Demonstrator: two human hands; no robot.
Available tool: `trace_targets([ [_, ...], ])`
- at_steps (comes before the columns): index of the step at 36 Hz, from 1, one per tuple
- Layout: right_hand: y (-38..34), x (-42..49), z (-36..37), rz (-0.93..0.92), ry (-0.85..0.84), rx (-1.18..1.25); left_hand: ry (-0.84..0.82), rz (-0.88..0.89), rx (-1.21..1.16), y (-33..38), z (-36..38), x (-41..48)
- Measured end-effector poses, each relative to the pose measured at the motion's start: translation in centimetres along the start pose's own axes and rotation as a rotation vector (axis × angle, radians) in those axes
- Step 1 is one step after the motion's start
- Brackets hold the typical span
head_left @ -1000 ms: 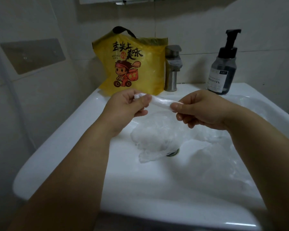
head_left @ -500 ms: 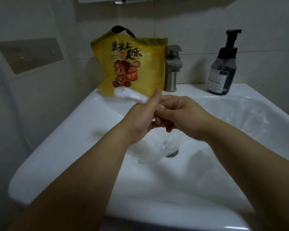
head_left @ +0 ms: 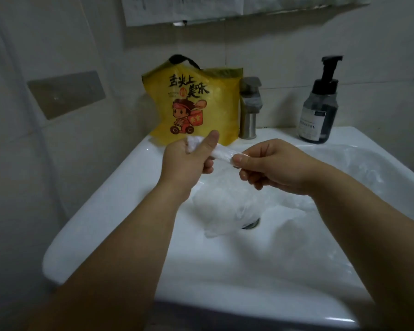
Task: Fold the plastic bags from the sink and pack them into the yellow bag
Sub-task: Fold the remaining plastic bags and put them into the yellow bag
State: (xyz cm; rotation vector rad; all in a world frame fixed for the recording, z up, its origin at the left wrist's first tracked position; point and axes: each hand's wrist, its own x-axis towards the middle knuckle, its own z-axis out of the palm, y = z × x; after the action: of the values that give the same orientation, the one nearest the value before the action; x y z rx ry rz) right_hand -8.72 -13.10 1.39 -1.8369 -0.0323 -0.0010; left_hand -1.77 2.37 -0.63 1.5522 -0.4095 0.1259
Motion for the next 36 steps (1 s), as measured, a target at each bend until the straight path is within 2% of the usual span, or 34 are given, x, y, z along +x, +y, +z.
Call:
trace_targets([
  [3,-1.1,0.3,-0.7,0.005,-0.003,-0.025,-0.056,0.006,0.002,0.8,-0.4,0.7],
  [7,-3.0,1.1,-1.5,-0.041,-0.004,-0.087,-0.040,0.042,0.012,2.4,-0.6,2.2],
  [12,-5.4,2.6,-2.3,-0.100,0.035,-0.052,-0.093,-0.021,-0.040,4.7,-1.4,4.8],
  [17,-7.9,5.4,-3.1,-0.127,0.034,-0.066,-0.049,0.096,0.073,7.0,-2.7,7.2],
  [20,-9.2,6.9,-3.2,-0.182,0.116,-0.112,-0.011,0.118,0.092,8.0,-3.1,8.9],
  [25,-10.4,9.9,-3.9,-0.261,0.262,-0.247,-0.043,0.104,0.143,9.1,-3.9,12.3],
  [30,-11.2,12.4,-4.6,-0.298,0.277,-0.272,0.068,0.212,0.209,9.4,-4.4,15.1],
  [34,-11.7,14.9,-5.2,-0.320,0.413,-0.322,-0.031,0.204,0.355,9.7,-4.2,16.8],
  [36,-11.8,16.0,-6.0,-0.313,0.503,-0.319,-0.029,0.208,0.474,9.7,-4.3,17.5],
])
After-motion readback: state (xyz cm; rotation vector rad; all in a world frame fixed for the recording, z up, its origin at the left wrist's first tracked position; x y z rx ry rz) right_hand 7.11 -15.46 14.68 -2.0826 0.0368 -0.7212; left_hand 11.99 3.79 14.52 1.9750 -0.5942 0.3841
